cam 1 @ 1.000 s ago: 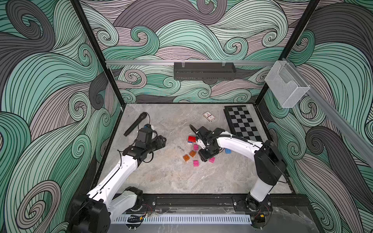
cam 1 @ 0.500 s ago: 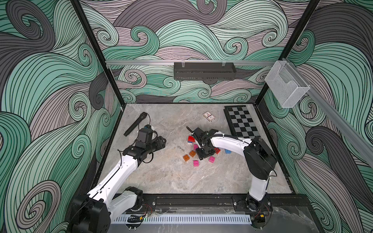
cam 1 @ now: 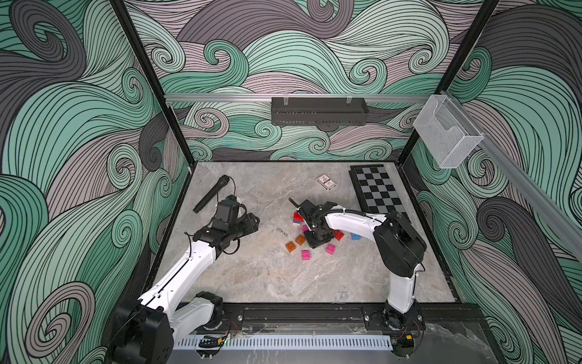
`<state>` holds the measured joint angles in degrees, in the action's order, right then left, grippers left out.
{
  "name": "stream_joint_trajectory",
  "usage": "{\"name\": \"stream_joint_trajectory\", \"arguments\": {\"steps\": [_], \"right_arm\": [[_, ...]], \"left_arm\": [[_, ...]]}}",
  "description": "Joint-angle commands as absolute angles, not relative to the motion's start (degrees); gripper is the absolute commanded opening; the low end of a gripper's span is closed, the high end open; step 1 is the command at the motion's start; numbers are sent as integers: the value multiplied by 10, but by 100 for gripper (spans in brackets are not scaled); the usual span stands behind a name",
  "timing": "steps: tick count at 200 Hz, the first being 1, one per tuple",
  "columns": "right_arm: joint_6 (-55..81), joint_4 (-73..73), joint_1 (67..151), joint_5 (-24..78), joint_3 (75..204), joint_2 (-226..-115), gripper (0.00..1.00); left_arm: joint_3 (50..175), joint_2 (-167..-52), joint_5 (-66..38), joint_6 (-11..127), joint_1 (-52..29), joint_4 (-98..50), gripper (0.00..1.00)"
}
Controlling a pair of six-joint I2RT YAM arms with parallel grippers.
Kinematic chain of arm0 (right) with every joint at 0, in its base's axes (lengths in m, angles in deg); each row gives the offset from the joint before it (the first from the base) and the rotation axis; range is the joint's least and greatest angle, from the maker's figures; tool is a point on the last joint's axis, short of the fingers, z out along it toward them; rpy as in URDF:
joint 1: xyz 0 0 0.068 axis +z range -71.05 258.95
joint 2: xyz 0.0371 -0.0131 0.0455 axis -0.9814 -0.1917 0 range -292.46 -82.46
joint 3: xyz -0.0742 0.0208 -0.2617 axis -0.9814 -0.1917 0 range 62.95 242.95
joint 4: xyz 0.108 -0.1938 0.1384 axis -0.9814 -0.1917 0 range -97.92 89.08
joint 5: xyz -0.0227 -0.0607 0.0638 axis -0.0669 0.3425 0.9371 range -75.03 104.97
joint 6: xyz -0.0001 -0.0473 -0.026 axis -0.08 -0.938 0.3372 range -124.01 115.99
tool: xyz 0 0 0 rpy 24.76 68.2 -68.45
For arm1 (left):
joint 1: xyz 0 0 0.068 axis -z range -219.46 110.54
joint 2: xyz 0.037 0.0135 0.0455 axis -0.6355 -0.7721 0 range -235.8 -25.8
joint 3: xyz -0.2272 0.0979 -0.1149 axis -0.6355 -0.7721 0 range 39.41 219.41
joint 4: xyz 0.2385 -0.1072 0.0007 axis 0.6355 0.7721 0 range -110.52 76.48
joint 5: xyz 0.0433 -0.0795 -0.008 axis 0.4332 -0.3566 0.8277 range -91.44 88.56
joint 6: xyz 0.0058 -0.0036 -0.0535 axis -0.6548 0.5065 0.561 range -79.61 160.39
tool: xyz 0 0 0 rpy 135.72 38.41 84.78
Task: Assemble the letter p with lego
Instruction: Pick up the lego brick from the center of the board.
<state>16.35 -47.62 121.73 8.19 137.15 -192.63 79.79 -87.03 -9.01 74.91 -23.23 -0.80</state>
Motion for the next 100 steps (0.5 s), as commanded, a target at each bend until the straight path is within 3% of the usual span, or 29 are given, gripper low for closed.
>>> {"name": "stream_joint_trajectory", "arguments": {"steps": [1, 44, 100], "right_arm": [[167, -477, 1220, 66, 1379, -1930, 33], [95, -464, 1221, 67, 1363, -1899, 27], [-218, -494, 1219, 143, 1395, -1813, 25]], "left_arm": [[821, -874, -93, 740, -236, -6, 57], [819, -872, -93, 740, -236, -7, 57], [797, -857, -107, 735, -236, -37, 56]]}}
